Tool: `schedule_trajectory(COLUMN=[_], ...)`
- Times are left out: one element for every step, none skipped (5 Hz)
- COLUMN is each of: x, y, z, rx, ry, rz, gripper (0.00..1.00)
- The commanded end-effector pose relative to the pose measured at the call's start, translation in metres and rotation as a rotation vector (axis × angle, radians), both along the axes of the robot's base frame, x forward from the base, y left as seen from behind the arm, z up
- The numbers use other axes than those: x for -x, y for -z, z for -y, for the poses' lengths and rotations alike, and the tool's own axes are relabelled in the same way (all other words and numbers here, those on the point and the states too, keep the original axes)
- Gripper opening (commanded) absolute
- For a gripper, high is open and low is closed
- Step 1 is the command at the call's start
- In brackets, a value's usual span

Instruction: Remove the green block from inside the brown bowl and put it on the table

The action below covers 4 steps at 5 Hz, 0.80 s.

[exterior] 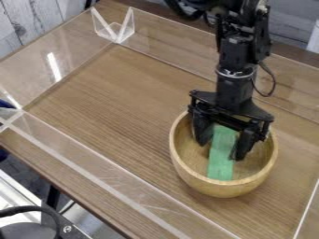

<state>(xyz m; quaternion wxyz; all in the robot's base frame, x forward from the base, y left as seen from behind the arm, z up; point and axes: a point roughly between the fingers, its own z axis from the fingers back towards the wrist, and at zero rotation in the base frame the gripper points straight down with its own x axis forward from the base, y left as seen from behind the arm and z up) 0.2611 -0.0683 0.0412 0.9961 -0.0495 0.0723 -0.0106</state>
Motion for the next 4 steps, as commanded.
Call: schedule_trajectory(x=[-0.0045,-0.0049,-0.0047,-0.0044], y=[-0.0075,-0.0065,-0.0074,-0.0092], z=[0.0037,0.0036,0.0033,0.0024], rx=[0.012,0.012,0.013,0.015], ry=[0.004,0.001,-0.001,-0.003], rz=[0.031,0.029,0.028,0.027], gripper=[1.0,0.0,0.0,0.0])
